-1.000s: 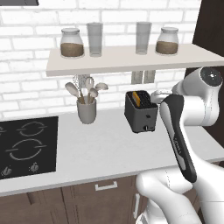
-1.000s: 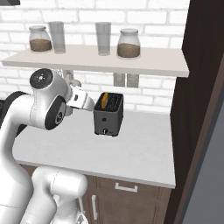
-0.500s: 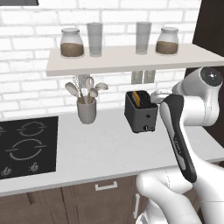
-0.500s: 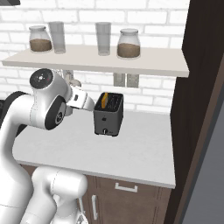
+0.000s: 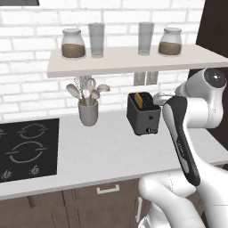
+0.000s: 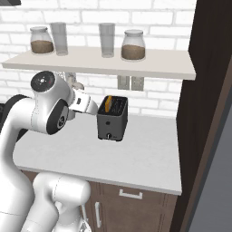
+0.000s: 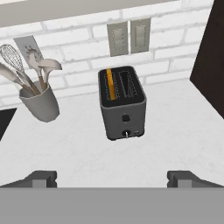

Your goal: Start the toaster. Once the lever pops up, take the bread to the plate on the dining counter.

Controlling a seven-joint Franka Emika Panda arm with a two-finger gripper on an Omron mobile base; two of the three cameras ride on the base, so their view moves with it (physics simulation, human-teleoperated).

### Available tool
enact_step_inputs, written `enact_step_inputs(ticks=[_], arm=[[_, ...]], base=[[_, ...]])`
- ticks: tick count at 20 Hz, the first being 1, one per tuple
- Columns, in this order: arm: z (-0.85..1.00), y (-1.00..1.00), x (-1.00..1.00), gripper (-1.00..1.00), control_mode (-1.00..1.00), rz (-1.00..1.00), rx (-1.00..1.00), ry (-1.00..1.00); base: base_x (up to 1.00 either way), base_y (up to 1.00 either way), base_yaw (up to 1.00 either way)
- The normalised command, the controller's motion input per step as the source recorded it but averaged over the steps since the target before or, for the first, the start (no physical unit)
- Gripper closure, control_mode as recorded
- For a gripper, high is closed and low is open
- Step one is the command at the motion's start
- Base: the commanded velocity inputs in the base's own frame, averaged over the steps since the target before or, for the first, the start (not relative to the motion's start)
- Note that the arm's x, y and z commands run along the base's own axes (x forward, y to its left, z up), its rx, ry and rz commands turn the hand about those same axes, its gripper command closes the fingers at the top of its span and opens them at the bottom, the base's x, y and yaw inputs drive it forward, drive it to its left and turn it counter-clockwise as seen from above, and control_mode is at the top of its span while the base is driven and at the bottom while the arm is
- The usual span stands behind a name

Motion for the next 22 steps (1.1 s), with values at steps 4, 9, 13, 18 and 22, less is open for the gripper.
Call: enact_step_inputs(ticks=[4,9,13,18,22], arm=[[0.00,0.00,0.00,-1.00,-1.00,0.00,0.00,0.00],[-0.14,0.00,0.00,-1.00,-1.00,0.00,0.00,-0.03],[-0.31,-0.02,0.06,-1.00,-1.00,-0.01,-0.02,-0.03],[-0.36,-0.05,0.20,-1.00,-1.00,-0.02,-0.07,0.00],[-0.21,-0.05,0.29,-1.00,-1.00,-0.03,-0.04,0.00]], base=[[0.00,0.00,0.00],[0.00,0.00,0.00],[0.00,0.00,0.00],[0.00,0.00,0.00],[0.00,0.00,0.00]])
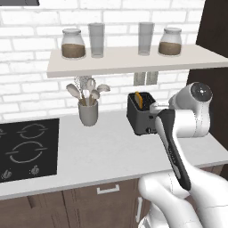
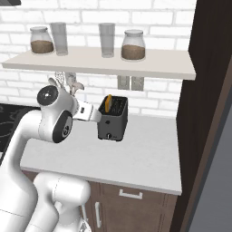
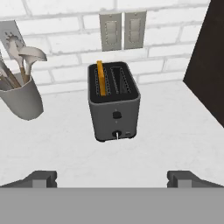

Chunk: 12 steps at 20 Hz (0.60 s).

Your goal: Start the toaster. Once the lever pops up, take the bread to the plate on the dining counter.

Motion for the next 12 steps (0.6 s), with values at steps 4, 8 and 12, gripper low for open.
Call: enact_step_inputs(ticks=[4,8,12], arm=[[-0.04,-0.07,0.38,-1.00,-1.00,-0.02,0.00,0.00],[-0.01,-0.01,0.59,-1.00,-1.00,0.00,0.00,0.01],[-0.01,0.00,0.62,-1.00,-1.00,0.00,0.05,0.09]], base=[[0.00,0.00,0.00],[0.00,0.00,0.00],[0.00,0.00,0.00]])
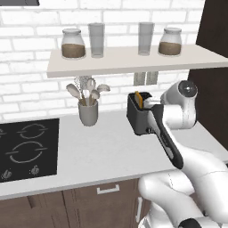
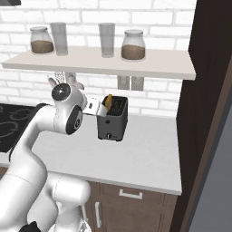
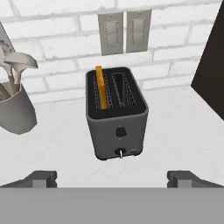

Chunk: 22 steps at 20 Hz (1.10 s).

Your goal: Start the toaster. Once the lever pops up, take the bread to the plate on the dining counter.

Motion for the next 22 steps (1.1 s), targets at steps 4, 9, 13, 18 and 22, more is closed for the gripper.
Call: enact_step_inputs(ticks=[4,9,13,18,22], arm=[[-0.08,0.00,0.47,-1.00,-1.00,0.00,0.08,0.16],[-0.25,0.00,0.25,-1.00,-1.00,0.00,0.02,0.04],[-0.29,0.00,0.38,-1.00,-1.00,0.00,0.00,0.00],[-0.35,0.00,0.33,-1.00,-1.00,0.00,0.00,0.00],[-0.30,0.00,0.47,-1.00,-1.00,0.00,0.00,0.00]], base=[[0.00,0.00,0.00],[0.00,0.00,0.00],[0.00,0.00,0.00],[0.00,0.00,0.00],[0.00,0.00,0.00]])
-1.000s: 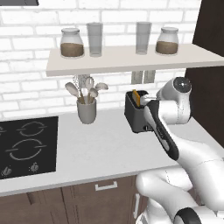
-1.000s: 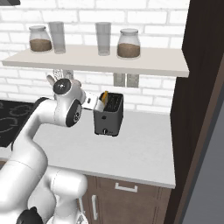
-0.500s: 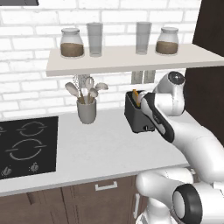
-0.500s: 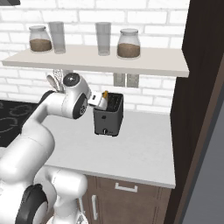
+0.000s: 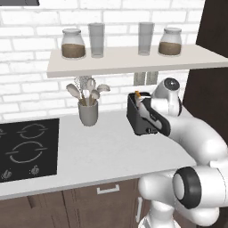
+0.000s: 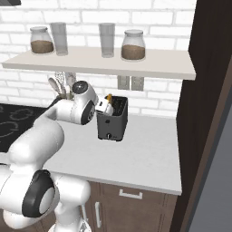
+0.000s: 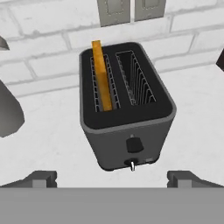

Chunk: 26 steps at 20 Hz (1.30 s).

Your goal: Start the toaster. Once the lever pops up, take the bread to the plate on the dining counter.

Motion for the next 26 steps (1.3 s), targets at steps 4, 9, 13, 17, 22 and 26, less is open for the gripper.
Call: enact_step_inputs(ticks=[4,9,13,17,22,26], arm=[[-0.18,0.00,0.50,-1.00,-1.00,0.00,0.00,0.00],[-0.11,0.00,0.45,-1.00,-1.00,0.00,0.00,0.00],[-0.09,0.00,0.41,-1.00,-1.00,0.00,0.00,0.00],[-0.18,0.00,0.32,-1.00,-1.00,0.00,0.00,-0.01],[-0.19,0.00,0.21,-1.00,-1.00,0.00,-0.01,-0.06],[-0.16,0.00,0.15,-1.00,-1.00,0.00,-0.05,-0.16]], base=[[0.00,0.00,0.00],[0.00,0.00,0.00],[0.00,0.00,0.00],[0.00,0.00,0.00],[0.00,0.00,0.00],[0.00,0.00,0.00]])
